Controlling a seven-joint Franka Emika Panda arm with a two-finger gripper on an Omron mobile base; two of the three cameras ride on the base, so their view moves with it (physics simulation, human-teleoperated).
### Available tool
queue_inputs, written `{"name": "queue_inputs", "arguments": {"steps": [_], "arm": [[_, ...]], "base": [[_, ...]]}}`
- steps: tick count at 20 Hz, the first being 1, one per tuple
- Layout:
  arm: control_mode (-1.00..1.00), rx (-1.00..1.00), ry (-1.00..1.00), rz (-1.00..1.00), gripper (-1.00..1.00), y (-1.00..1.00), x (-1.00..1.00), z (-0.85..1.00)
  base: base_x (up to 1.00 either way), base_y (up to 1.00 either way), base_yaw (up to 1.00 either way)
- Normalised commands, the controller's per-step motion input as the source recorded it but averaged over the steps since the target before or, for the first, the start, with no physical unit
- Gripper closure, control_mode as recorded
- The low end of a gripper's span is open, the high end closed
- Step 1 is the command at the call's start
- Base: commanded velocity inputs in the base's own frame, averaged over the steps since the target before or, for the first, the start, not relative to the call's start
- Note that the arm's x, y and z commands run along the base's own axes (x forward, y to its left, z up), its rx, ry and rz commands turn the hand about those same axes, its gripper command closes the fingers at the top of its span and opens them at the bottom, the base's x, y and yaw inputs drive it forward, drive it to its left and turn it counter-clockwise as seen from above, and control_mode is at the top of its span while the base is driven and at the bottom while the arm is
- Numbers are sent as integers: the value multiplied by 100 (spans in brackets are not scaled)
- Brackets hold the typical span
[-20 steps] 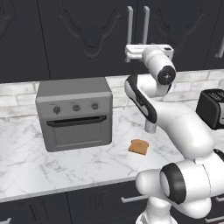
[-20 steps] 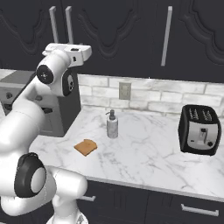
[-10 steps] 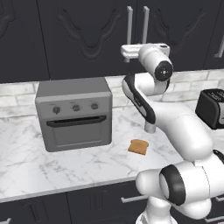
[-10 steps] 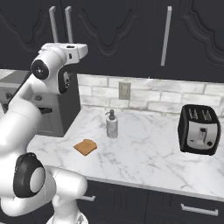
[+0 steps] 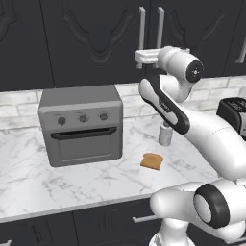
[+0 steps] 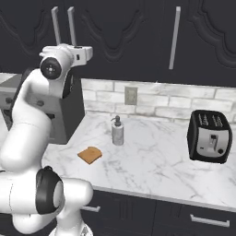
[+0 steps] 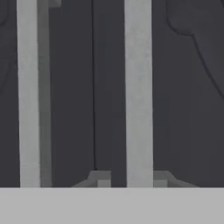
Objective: Pick the pan from the cabinet and place it on the stove. Then turn on the stove burner for the pan.
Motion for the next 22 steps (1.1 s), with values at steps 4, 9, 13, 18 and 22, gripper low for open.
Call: {"name": "queue_inputs", "arguments": {"steps": [4,9,13,18,22], "arm": [[-100,0,0,17,100,0,-30,-2],[-100,0,2,7,100,0,-62,3],[-100,0,4,8,100,0,-66,5],[-100,0,7,9,100,-8,-68,5],[-100,0,9,6,100,-15,-67,0]], "base": [[0,0,0],[0,0,0],[0,0,0],[0,0,0],[0,0,0]]}}
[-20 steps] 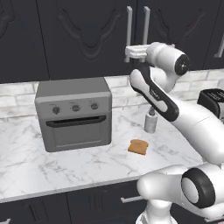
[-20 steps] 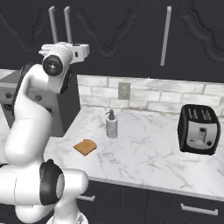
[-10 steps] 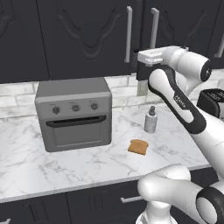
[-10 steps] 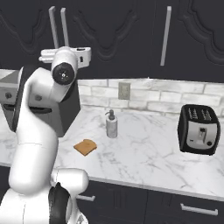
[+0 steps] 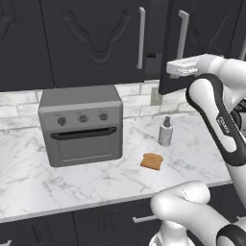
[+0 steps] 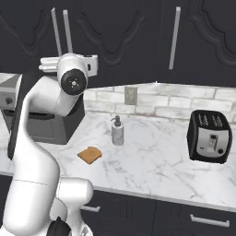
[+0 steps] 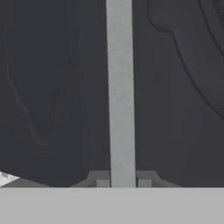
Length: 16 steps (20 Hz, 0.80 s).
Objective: Pick the pan from the cabinet and place it on the stove. Then turn on the stove burner for the pan.
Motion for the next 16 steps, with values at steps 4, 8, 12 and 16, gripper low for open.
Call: {"name": "queue_inputs", "arguments": {"steps": [4,8,12,16], "arm": [[-100,0,9,6,-100,-7,-51,-11],[-100,-2,1,1,-100,10,-44,-3],[-100,-11,-1,0,-100,12,-77,0],[-100,-16,0,0,-100,14,-77,2]], "base": [[0,0,0],[0,0,0],[0,0,0],[0,0,0]]}}
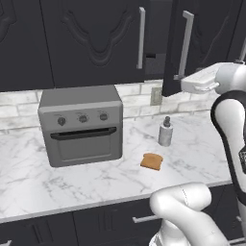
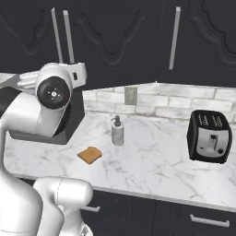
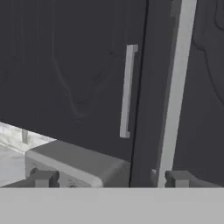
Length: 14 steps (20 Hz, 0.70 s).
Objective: Pick the pan from the cabinet and place it on the stove. Then turn on the stove burner for the pan.
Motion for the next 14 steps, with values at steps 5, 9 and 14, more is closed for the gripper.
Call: {"name": "queue_inputs", "arguments": {"steps": [5,9,14], "arm": [[-100,-25,6,-4,-100,43,-41,12],[-100,-39,12,-17,-100,72,-2,1],[-100,-39,8,-16,-100,76,19,0]], "base": [[0,0,0],[0,0,0],[0,0,0]]}}
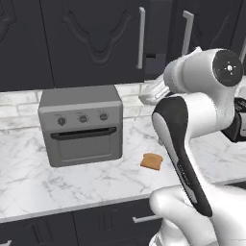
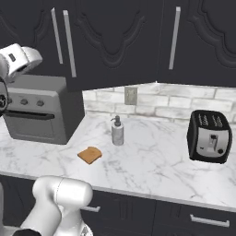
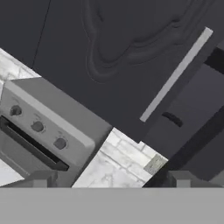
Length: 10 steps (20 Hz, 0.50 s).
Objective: Pick the pan from the cabinet and place it on the stove. Then turn on the stove burner for the pan.
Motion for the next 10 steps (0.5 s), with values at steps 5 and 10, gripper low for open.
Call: {"name": "queue_inputs", "arguments": {"steps": [5,10], "arm": [[-100,-30,1,-11,-100,31,59,-11],[-100,-21,0,-2,-100,2,73,-22]], "base": [[0,0,0],[0,0,0]]}}
